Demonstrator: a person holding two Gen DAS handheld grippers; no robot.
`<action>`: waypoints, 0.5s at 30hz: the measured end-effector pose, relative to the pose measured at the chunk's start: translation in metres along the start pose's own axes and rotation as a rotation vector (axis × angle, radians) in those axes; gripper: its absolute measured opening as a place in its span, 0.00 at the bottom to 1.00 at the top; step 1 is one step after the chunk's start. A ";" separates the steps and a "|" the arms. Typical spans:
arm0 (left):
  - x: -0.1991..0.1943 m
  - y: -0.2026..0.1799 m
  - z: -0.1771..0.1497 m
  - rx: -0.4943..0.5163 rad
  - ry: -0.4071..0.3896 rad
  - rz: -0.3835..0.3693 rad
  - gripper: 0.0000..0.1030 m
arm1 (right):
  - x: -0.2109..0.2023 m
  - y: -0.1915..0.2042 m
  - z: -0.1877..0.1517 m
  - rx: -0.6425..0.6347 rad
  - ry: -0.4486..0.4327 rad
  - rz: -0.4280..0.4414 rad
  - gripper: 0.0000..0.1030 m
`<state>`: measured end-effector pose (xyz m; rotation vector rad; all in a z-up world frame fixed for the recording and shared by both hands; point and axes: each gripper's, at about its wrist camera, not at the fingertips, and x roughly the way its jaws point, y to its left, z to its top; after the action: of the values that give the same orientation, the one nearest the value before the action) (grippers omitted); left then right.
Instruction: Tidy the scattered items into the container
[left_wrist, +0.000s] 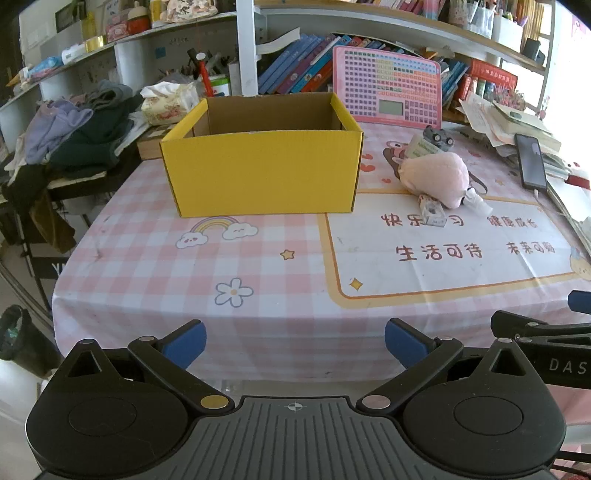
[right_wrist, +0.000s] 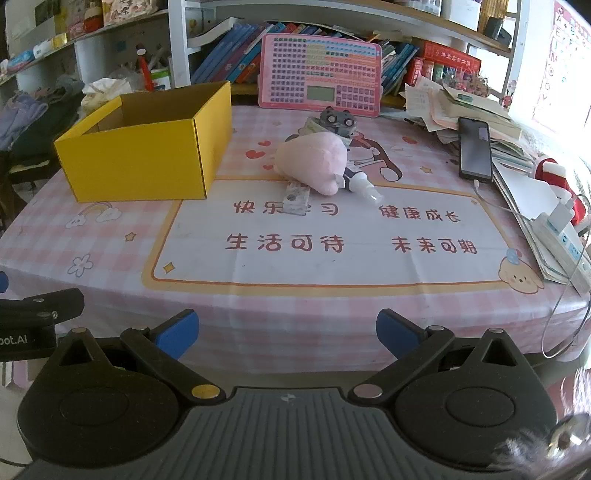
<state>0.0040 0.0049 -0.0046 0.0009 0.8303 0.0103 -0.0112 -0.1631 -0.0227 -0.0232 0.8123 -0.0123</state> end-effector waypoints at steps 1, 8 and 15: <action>0.000 0.000 0.000 0.000 0.002 -0.001 1.00 | 0.000 0.000 0.000 0.000 0.000 0.002 1.00; 0.002 0.000 0.000 0.001 0.006 -0.006 1.00 | 0.001 -0.002 0.000 0.001 -0.004 0.010 1.00; 0.002 -0.002 0.001 0.009 0.004 -0.003 1.00 | 0.001 -0.004 0.000 0.003 -0.007 0.014 1.00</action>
<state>0.0066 0.0030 -0.0054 0.0083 0.8344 0.0032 -0.0107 -0.1670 -0.0234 -0.0153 0.8054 -0.0004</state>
